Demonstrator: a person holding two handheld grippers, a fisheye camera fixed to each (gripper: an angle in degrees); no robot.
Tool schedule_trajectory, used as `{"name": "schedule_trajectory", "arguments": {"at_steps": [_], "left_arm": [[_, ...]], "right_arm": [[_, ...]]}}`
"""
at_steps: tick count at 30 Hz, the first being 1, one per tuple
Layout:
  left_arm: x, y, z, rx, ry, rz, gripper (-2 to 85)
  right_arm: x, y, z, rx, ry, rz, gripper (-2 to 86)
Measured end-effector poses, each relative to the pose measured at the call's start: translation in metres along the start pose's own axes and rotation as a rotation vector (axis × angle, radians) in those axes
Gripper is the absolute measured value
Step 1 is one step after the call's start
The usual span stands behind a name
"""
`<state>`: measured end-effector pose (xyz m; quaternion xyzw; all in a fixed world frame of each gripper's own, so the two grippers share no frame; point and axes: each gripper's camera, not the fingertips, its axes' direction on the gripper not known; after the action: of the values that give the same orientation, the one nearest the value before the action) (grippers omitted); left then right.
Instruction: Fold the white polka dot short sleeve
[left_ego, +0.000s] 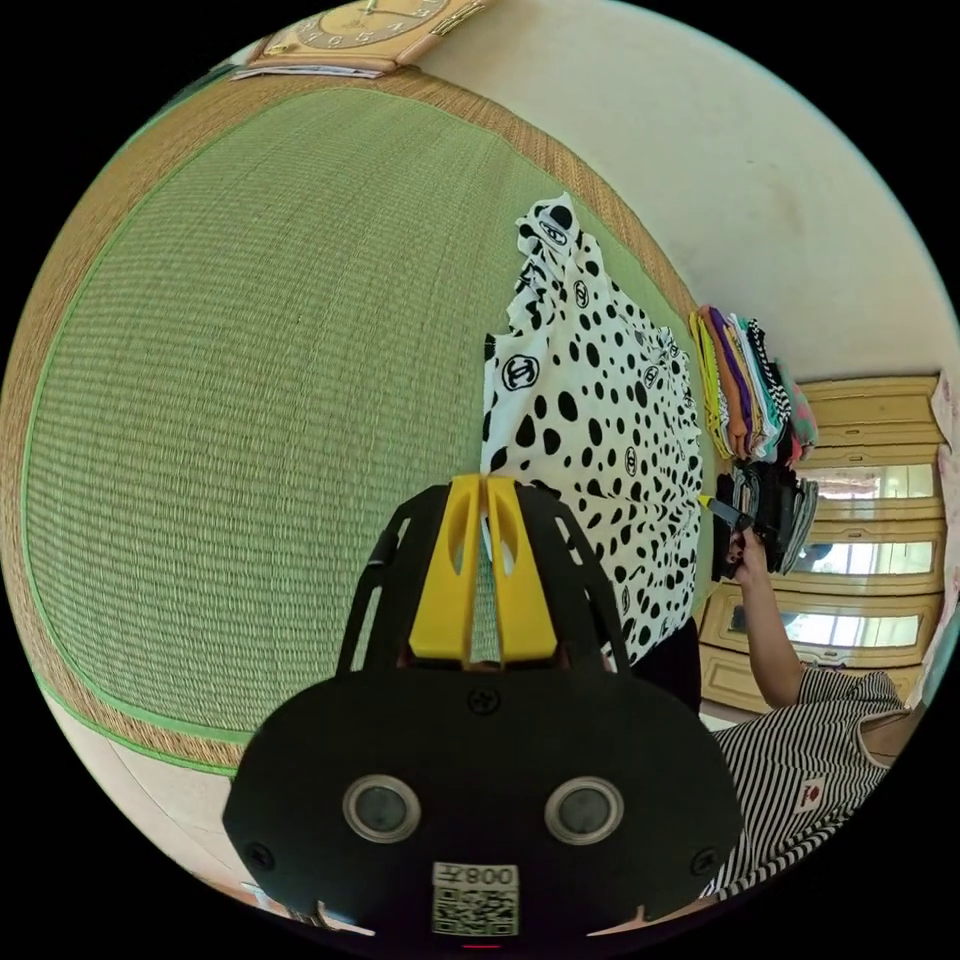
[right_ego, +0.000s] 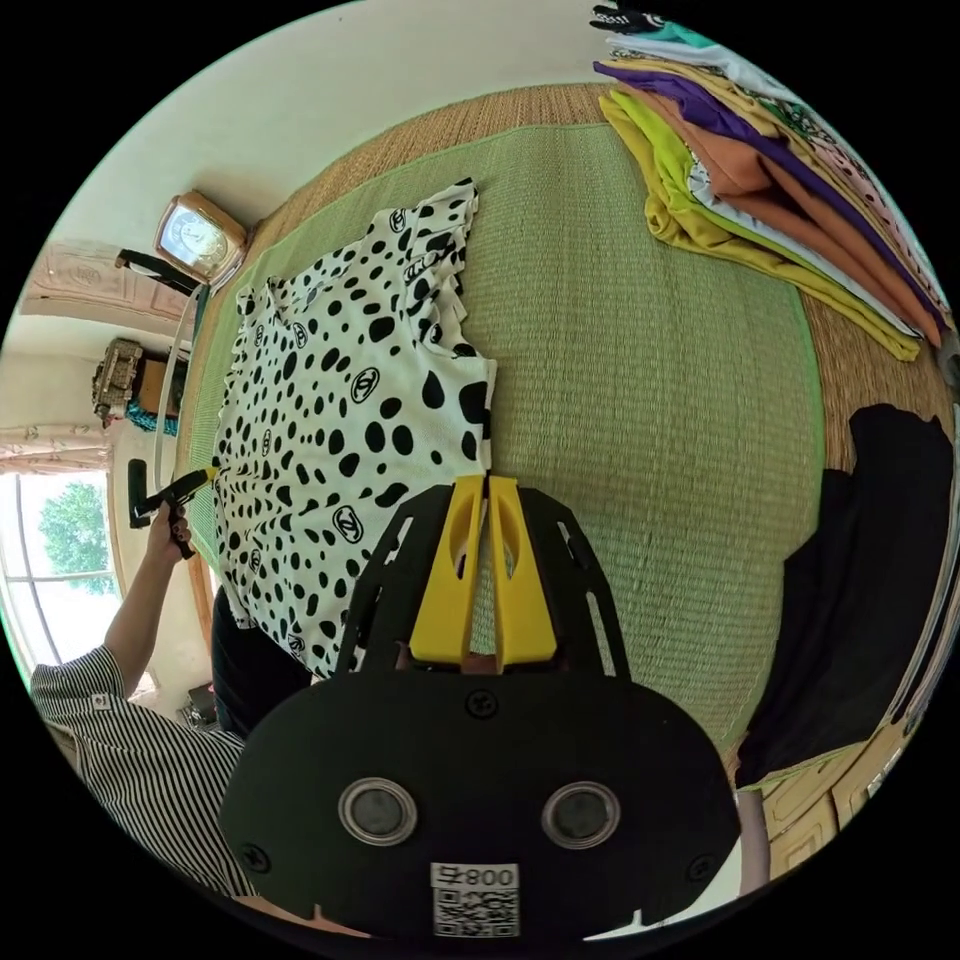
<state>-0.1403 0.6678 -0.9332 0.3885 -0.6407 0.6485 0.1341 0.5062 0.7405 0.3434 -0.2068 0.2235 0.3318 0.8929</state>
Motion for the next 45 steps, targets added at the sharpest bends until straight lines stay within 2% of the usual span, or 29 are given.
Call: {"name": "schedule_trajectory", "arguments": {"at_steps": [6, 9, 16, 19, 22, 28, 31, 35, 38, 41, 45], "left_arm": [[-0.011, 0.047, -0.02, 0.08, 0.109, -0.006, 6.0], [-0.005, 0.081, -0.018, 0.038, 0.161, 0.02, 7.8], [0.015, 0.142, 0.023, -0.129, 0.052, 0.093, 7.5], [0.014, 0.152, 0.032, -0.155, -0.034, 0.111, 3.9], [0.005, 0.16, 0.031, -0.161, -0.045, 0.097, 2.0], [-0.013, 0.186, 0.001, -0.06, 0.046, 0.067, 0.8], [-0.027, 0.2, -0.015, -0.02, 0.069, 0.049, 0.7], [-0.052, 0.215, -0.024, -0.014, 0.05, 0.009, 0.9], [-0.075, 0.227, -0.022, -0.02, 0.04, -0.026, 1.4], [-0.097, 0.239, -0.012, -0.042, 0.083, -0.082, 2.7], [-0.107, 0.258, -0.015, 0.034, 0.199, -0.114, 7.0]], "right_arm": [[0.013, 0.015, -0.017, 0.039, -0.059, 0.052, 2.1], [0.009, 0.042, -0.023, 0.044, -0.083, 0.052, 3.5], [-0.018, 0.122, -0.009, -0.013, -0.077, 0.032, 4.8], [-0.028, 0.145, -0.001, -0.03, -0.042, 0.024, 4.9], [-0.036, 0.151, 0.004, -0.029, -0.038, 0.015, 5.0], [-0.052, 0.141, 0.017, -0.046, 0.009, -0.014, 4.7], [-0.059, 0.136, 0.03, -0.087, 0.101, -0.023, 1.3], [-0.057, 0.132, 0.032, -0.103, 0.078, -0.034, -0.2], [-0.051, 0.133, 0.026, -0.105, 0.145, -0.021, -0.3], [-0.036, 0.134, 0.025, -0.105, 0.088, 0.015, -0.3], [-0.043, 0.14, 0.022, -0.067, 0.04, 0.016, 0.0]]}}
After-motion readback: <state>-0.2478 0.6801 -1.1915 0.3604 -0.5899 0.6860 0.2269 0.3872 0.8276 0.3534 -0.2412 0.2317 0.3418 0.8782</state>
